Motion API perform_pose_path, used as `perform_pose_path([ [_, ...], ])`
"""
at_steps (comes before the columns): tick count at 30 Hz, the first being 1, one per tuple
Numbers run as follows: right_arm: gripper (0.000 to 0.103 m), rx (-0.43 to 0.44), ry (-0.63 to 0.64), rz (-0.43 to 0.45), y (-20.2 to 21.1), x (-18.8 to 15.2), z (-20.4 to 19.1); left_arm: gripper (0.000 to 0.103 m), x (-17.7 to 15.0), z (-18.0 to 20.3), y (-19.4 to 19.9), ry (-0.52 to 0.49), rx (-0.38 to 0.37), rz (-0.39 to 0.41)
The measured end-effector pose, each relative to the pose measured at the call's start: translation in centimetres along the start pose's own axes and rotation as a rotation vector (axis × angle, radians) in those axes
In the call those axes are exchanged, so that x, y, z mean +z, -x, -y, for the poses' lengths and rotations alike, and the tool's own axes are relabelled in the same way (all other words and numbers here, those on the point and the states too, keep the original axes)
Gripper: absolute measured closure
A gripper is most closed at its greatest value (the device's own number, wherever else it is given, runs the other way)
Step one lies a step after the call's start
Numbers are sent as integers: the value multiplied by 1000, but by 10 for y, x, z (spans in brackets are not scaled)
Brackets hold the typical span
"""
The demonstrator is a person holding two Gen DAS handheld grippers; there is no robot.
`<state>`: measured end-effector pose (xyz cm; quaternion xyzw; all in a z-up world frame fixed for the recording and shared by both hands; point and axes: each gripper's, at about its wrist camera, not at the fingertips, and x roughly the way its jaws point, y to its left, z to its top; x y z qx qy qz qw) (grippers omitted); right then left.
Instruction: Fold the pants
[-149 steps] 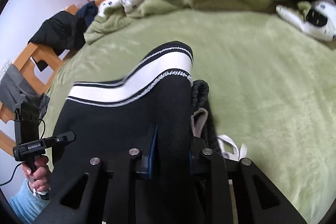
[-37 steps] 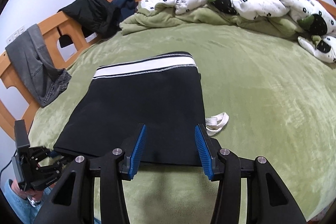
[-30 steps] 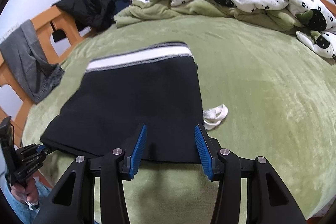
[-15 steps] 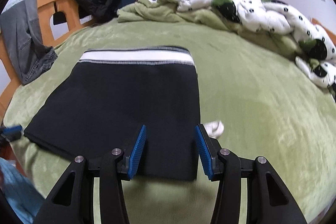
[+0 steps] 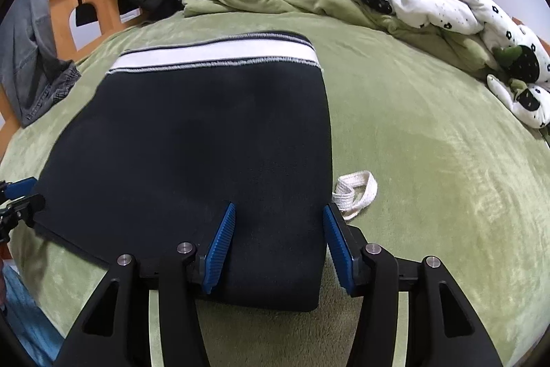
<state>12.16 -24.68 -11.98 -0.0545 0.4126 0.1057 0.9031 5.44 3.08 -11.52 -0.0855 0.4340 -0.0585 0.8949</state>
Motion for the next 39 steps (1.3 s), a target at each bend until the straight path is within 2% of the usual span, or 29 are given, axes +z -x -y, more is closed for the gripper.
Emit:
perform_pose_path([
  [3,51,55,21,73,15,20,-2,47,23,-3,-6,7,-8,-2],
  [8,51,18,205,180,20,65,-26,47,79,8,-15,-56,16,77],
  [13,46,12,246,223,-19,108,-35,44,132,11,-44,-51,2,168],
  [15,46,11,202,201,-48,121,-31,44,143,10,-61,-64,9,163],
  [16,46,13,173,175,-63,124,-29,44,148,11,-76,-61,14,123],
  [17,46,13,149,133,-79,124,-27,44,151,13,-87,-73,18,86],
  [18,47,3,150,49,-105,123,-25,44,153,16,-101,-101,34,52],
  [19,47,-4,158,28,-114,122,-24,44,153,20,-114,-134,80,28],
  [20,47,10,150,37,-116,124,-21,42,153,24,-129,-167,157,-4],
  [21,47,21,137,29,-116,127,-18,41,153,25,-137,-177,176,-21],
  [25,47,26,133,37,-117,125,-16,41,156,20,-135,-117,156,-7],
  [32,47,35,118,42,-117,122,-16,41,151,12,-134,-117,137,16],
  [39,47,40,102,44,-114,118,-13,41,146,14,-128,-111,144,5],
])
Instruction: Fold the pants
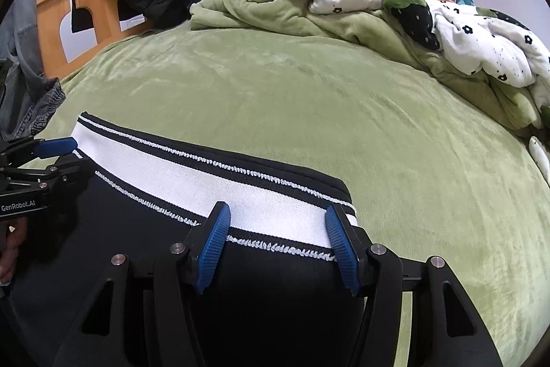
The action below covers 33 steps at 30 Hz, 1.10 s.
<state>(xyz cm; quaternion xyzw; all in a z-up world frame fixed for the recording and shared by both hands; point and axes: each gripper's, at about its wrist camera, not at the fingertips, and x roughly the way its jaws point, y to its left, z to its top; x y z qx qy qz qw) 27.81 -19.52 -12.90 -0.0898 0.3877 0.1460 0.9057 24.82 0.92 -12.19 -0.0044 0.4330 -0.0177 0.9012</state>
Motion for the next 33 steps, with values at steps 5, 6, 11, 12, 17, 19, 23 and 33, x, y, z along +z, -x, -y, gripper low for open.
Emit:
perform_pose_path([
  [5,47,-9,2,2,2,-2,-1,40,-4,-3,2,14,-2,-20],
  [6,47,-11,3,5,2,-3,-1,40,-4,-4,3,18,-3,-20],
  [11,47,-22,-6,25,7,-6,1,40,-7,-6,5,23,-9,-30],
  [12,47,-28,-4,26,7,-6,0,40,-7,-7,5,23,-9,-32],
  [17,47,-82,12,38,16,-11,-5,40,-10,-7,6,13,-12,-39],
  [19,47,-106,36,52,25,-17,-11,40,-11,-8,8,8,-17,-49],
  [23,47,-113,70,46,32,-28,-13,40,-18,-6,14,-9,-17,-71],
  [33,47,-88,-65,-16,49,-42,0,39,-49,3,34,-97,4,-139],
])
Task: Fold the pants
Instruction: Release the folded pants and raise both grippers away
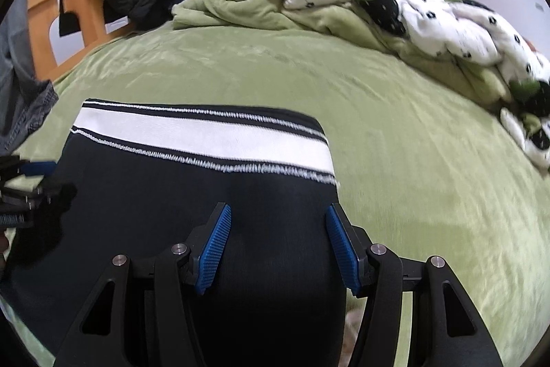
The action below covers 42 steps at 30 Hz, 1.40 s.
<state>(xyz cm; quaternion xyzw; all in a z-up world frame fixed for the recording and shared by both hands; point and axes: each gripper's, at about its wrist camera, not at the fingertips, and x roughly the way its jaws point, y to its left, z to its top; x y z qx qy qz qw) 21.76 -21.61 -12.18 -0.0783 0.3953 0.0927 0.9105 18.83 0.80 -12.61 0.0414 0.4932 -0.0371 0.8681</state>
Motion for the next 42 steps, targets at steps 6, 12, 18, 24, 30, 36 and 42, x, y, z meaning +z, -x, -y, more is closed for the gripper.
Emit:
perform_pose_path([
  [6,47,-14,10,-15,26,-25,-3,39,-28,1,26,34,-22,-8],
  [12,47,9,-20,-76,52,-59,0,39,-62,9,52,65,-18,-7],
  [18,48,55,-81,-122,79,-92,-1,39,-92,-1,76,211,-88,-58],
  [24,49,29,-120,26,143,-98,-5,39,-121,12,126,274,-159,52],
  [30,38,12,-170,127,210,-97,-4,39,-136,25,171,276,-33,200],
  [36,34,-33,-174,135,230,-113,-3,32,-141,33,190,257,38,280],
  [42,14,-77,-183,160,238,-129,1,31,-149,36,202,271,46,292],
])
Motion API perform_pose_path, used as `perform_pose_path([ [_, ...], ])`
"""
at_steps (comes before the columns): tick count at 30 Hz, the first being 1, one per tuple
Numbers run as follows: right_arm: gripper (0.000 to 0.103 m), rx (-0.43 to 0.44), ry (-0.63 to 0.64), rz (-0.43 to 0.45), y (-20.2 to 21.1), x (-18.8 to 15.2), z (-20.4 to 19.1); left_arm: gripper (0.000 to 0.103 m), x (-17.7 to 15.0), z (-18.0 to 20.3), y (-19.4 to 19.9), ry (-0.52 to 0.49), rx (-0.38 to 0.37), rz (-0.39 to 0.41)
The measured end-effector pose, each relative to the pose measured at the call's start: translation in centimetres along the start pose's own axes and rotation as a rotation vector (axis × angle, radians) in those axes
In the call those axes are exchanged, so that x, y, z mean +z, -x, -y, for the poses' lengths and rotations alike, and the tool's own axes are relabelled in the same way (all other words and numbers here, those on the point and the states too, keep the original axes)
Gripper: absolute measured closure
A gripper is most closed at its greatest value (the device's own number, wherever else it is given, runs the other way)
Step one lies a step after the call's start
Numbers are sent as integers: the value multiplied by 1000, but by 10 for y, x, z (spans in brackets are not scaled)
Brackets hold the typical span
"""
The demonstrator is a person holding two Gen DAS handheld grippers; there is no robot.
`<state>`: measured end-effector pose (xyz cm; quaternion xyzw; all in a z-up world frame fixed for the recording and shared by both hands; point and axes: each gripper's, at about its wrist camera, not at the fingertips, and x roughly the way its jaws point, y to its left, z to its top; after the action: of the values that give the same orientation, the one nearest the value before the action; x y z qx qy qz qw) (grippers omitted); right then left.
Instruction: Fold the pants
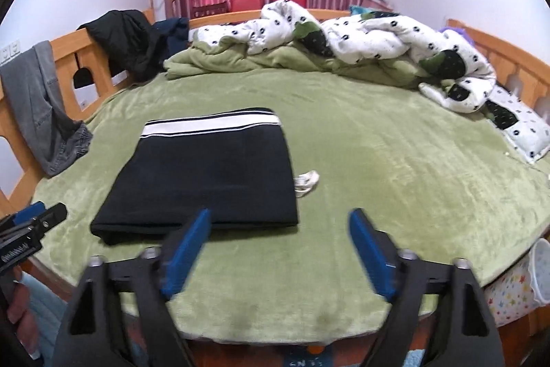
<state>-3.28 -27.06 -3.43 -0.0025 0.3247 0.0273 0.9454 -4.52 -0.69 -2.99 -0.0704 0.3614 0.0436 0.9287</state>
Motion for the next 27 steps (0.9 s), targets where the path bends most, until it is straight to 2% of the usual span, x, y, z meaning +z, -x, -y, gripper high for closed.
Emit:
perform_pose_path([
  [9,11,14,18,-21,-2,-5,-2,27,-10,14,9,-49,49,23],
  [15,11,17,41,-24,-2,-7,-8,26,-11,12,11,-39,52,23],
  [27,11,24,1,-28,-6,-5,1,25,-11,7,10,-29,57,21],
])
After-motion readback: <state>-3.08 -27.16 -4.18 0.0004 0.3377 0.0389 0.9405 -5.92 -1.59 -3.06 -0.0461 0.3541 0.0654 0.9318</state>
